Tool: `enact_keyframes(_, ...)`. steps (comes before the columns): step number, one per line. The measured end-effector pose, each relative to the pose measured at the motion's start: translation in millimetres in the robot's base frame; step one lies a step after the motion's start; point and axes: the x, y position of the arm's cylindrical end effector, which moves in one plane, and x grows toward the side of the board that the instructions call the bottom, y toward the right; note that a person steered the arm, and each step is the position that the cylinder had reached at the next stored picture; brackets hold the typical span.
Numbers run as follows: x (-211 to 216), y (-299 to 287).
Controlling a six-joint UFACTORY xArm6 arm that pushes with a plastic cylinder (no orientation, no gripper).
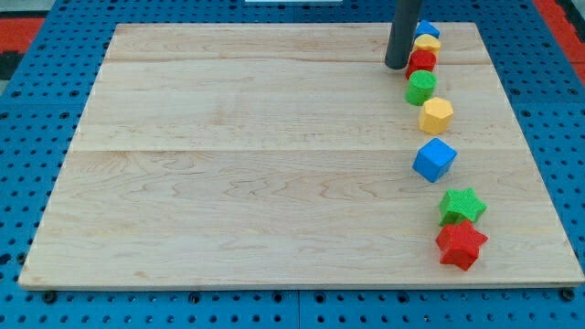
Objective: Adjust the green circle and blue cube in a vertical line of blocks
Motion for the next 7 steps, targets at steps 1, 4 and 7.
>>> enact_keyframes(1, 0.0, 0.1)
enact_keyframes(4, 42.6, 6.0)
enact_keyframes(7, 113.6, -0.6)
